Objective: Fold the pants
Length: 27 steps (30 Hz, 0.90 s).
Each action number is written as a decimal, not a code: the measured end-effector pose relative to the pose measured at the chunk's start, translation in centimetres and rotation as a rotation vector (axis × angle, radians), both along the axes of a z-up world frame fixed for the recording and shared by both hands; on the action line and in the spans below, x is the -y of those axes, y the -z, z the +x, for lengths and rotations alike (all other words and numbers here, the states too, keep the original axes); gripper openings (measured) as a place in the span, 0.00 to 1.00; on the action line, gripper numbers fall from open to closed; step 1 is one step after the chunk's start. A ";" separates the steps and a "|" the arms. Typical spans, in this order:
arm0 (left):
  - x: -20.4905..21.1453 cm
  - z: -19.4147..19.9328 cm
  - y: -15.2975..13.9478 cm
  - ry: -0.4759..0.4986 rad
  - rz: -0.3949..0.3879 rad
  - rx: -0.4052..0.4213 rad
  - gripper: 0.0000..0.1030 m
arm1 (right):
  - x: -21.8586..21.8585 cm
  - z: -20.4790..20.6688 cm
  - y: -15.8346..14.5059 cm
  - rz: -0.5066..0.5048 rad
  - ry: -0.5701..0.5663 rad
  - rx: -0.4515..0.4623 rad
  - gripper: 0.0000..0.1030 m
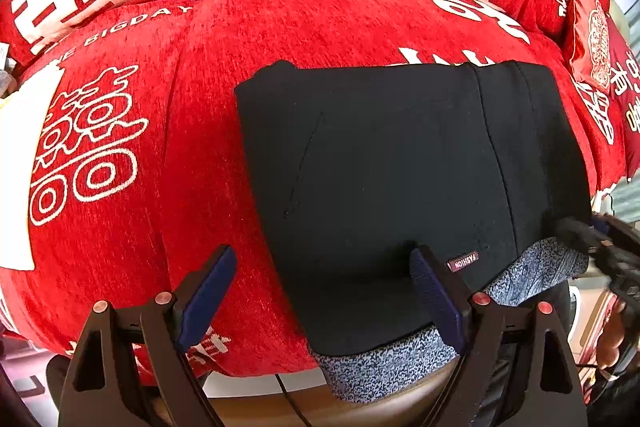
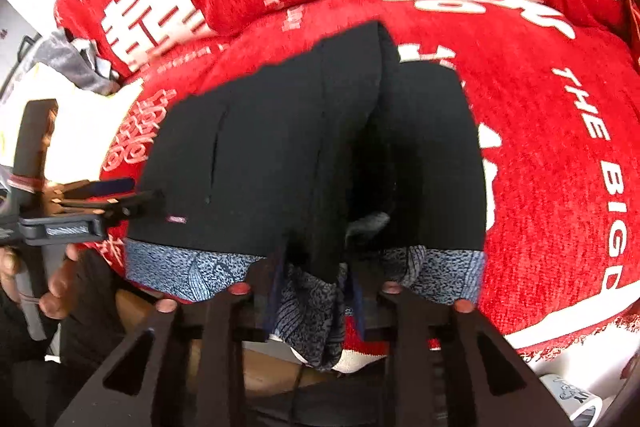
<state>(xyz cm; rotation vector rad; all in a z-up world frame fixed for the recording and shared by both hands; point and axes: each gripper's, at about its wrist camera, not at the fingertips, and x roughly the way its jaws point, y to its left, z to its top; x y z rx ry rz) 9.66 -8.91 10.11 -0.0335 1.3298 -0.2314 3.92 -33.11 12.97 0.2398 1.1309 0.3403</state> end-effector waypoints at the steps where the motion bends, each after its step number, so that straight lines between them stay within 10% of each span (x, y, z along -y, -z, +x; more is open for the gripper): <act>1: -0.1 0.0 0.0 -0.001 -0.002 -0.004 0.87 | 0.6 -0.3 -0.4 0.002 0.018 0.023 0.61; 3: -0.1 0.0 0.2 -0.006 -0.004 -0.006 0.87 | 1.6 -0.6 -1.3 -0.029 0.062 0.066 0.83; 9: -0.1 -0.3 0.2 -0.011 -0.007 0.016 0.87 | 1.6 1.5 1.0 -0.072 0.063 -0.017 0.84; 13: -1.1 -0.5 0.4 -0.037 -0.053 0.001 0.87 | -0.2 2.4 2.7 -0.060 -0.004 -0.028 0.67; 17: -1.9 -0.3 1.0 -0.069 -0.100 -0.028 0.87 | -1.4 3.0 1.7 -0.029 -0.017 0.017 0.19; 27: -1.5 0.2 -0.8 -0.056 -0.090 0.012 0.87 | 2.5 1.6 -3.7 -0.009 0.061 0.123 0.17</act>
